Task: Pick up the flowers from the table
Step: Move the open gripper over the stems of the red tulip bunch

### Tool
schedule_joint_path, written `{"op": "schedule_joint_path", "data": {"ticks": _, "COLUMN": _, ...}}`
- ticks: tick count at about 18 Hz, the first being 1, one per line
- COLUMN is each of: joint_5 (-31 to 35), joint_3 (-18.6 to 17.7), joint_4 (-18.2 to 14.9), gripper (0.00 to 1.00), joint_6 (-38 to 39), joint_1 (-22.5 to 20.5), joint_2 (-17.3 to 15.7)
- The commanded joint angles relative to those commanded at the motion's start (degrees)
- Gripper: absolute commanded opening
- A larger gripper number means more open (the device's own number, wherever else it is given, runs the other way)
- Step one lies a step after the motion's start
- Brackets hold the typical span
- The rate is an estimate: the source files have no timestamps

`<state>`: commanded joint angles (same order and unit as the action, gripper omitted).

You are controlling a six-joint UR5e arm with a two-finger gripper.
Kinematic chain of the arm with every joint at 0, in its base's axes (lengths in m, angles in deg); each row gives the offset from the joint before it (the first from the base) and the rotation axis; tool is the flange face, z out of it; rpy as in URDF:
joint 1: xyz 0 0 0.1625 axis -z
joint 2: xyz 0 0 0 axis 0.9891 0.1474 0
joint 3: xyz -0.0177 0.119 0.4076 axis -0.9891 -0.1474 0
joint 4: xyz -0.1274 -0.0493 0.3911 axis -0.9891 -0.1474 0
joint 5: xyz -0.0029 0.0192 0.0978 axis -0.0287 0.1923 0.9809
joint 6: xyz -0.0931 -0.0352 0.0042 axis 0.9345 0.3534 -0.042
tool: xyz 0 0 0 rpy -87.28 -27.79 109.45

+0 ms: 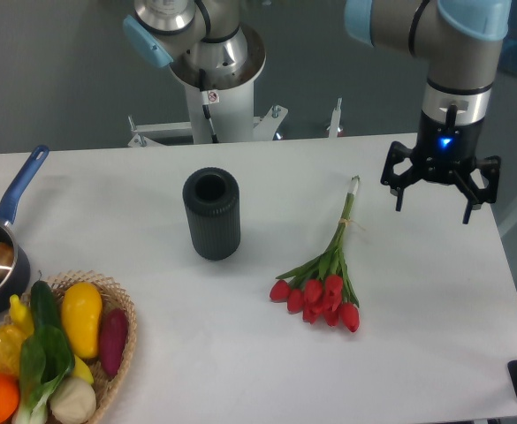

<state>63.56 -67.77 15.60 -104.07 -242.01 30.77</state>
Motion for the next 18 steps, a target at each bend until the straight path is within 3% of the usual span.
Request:
{"op": "schedule_joint_path", "data": {"ticks": 7, "joint_5": -0.09, "joint_3": -6.06, "joint_4": 0.45, "gripper": 1.00, "joint_6": -0.26, "joint_1": -0.18, "joint_2": -0.26}}
{"op": "schedule_joint_path", "data": {"ticks": 14, "joint_5": 1.40, "joint_3": -8.70, "joint_4": 0.36, "gripper": 1.00, "joint_6": -2.54, "joint_1": -0.09, "joint_2": -0.35}}
{"op": "schedule_joint_path", "data": {"ticks": 15, "joint_5": 2.02, "joint_3": -11.40, "joint_4": 0.44, "gripper": 1.00, "joint_6": -6.38, "joint_1": 0.09, "joint_2": -0.09}}
{"op": "schedule_joint_path", "data": {"ticks": 18, "joint_5": 3.24, "joint_3": -12.39, "joint_4": 0.36, "gripper": 1.00, "joint_6": -6.86, "joint_1": 0.61, "joint_2": 1.58}}
